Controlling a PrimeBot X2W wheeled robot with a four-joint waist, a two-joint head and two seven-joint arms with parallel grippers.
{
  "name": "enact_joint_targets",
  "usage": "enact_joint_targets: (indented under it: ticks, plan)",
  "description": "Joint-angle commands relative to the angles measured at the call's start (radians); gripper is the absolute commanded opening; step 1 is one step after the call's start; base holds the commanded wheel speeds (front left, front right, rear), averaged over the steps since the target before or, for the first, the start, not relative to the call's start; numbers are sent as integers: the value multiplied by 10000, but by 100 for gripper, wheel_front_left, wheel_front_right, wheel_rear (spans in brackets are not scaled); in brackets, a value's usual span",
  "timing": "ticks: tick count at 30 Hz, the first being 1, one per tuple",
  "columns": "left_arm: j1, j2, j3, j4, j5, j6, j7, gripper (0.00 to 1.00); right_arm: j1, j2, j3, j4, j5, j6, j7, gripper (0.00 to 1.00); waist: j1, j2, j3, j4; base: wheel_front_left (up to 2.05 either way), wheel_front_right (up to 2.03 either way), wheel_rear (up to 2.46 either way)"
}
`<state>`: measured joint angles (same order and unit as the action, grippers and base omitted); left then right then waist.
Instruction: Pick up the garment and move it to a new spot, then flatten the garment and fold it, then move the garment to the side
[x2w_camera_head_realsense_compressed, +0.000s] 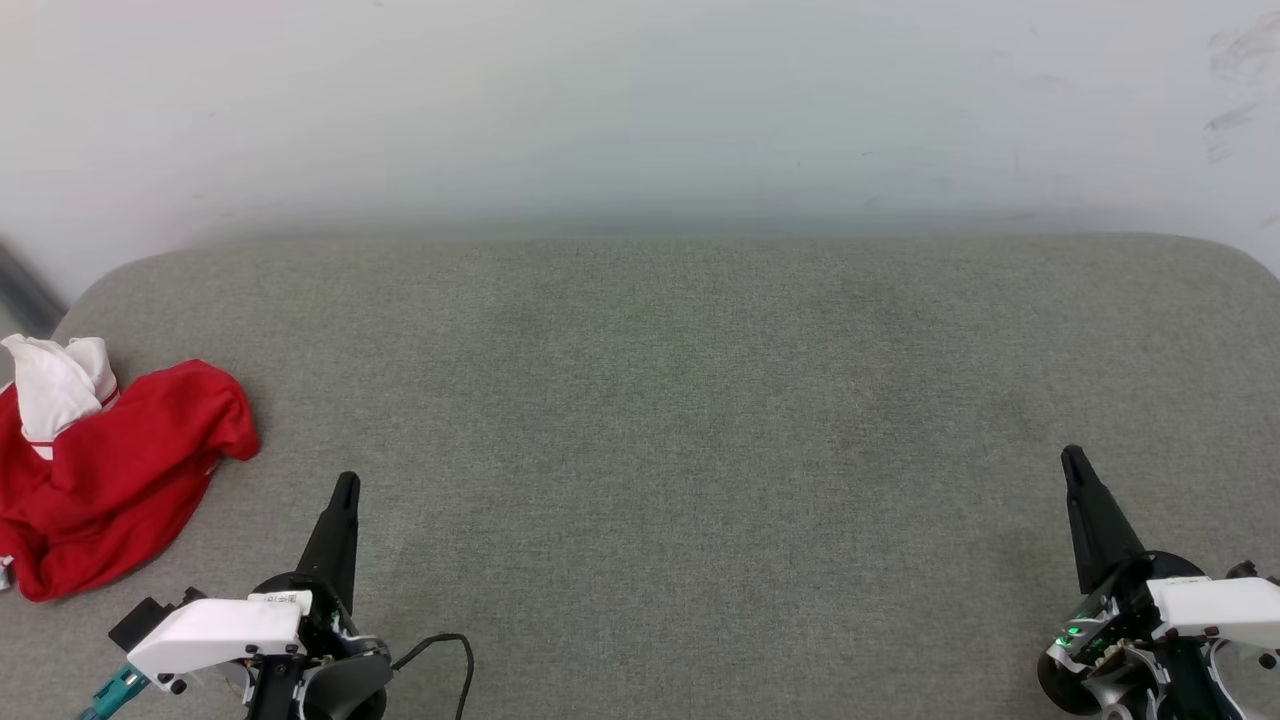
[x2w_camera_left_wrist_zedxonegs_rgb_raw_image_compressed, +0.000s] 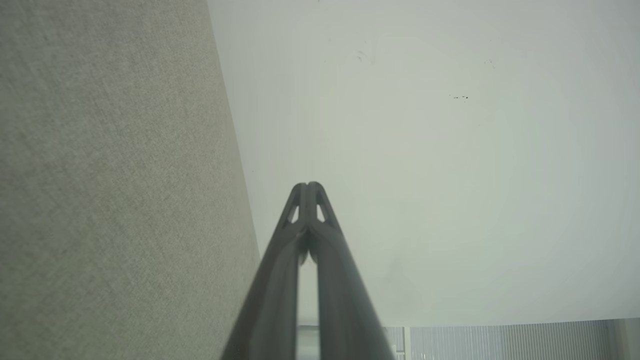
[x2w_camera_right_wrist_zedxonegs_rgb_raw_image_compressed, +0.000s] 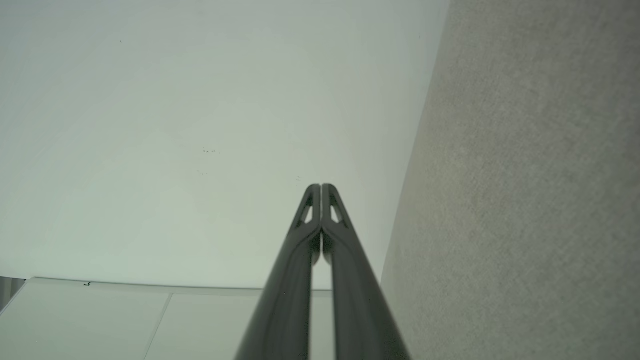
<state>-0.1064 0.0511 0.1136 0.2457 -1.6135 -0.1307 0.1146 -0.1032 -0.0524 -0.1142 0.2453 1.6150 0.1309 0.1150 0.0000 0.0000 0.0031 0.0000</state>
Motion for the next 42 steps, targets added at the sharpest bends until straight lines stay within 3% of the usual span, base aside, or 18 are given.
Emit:
enact_joint_targets:
  ticks: [1,42]
  plan:
    - [-70,-9,15,4,15,-26,13,0,-122,36,5,6,-44,-3,5,0,0,0,0,0,0,0,0]
    - [-70,-9,13,4,14,-26,12,0,-122,36,5,6,-43,-3,4,0,0,0,0,0,0,0,0]
